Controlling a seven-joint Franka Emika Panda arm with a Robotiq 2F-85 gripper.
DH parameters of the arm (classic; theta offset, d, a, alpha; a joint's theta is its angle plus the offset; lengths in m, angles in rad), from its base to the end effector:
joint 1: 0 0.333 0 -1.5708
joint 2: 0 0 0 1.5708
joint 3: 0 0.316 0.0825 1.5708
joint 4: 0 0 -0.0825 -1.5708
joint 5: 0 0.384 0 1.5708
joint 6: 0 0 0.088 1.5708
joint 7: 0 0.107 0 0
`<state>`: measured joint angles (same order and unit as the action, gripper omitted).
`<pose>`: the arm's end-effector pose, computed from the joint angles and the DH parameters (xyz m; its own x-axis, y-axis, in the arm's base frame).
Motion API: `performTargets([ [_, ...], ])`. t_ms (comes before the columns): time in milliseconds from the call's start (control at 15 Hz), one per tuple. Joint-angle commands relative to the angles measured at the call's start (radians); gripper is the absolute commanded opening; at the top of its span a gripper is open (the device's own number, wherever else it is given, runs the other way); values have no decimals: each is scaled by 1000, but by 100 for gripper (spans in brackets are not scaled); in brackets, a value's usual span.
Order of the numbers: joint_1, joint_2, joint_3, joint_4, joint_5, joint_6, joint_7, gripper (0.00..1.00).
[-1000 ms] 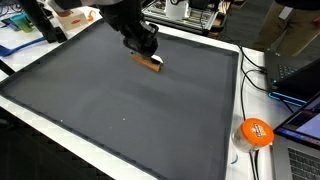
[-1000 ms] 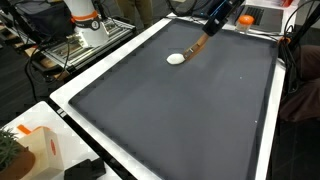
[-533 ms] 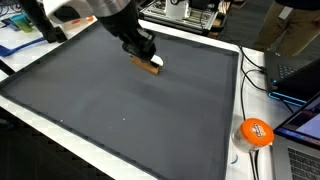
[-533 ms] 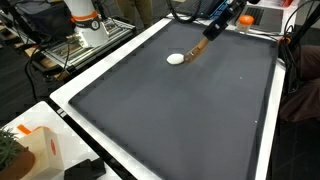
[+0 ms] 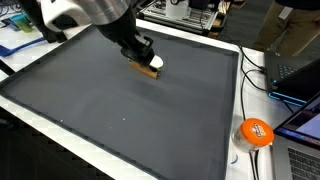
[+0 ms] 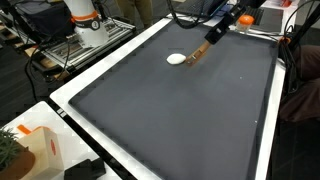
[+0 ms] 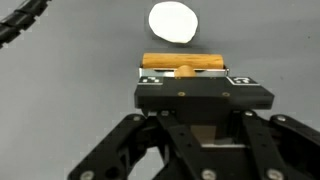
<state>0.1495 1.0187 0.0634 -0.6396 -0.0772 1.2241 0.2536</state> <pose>0.7266 0.1235 0.3435 0.9119 -0.0900 -0.4005 -0.0418 -0.9910 0.1275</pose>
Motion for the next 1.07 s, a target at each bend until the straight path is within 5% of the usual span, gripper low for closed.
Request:
performTargets([
  [0,-8,43,9,64,18,-48,-9,22],
  [1000,-14,93,28,119,39,-146,-21,22],
])
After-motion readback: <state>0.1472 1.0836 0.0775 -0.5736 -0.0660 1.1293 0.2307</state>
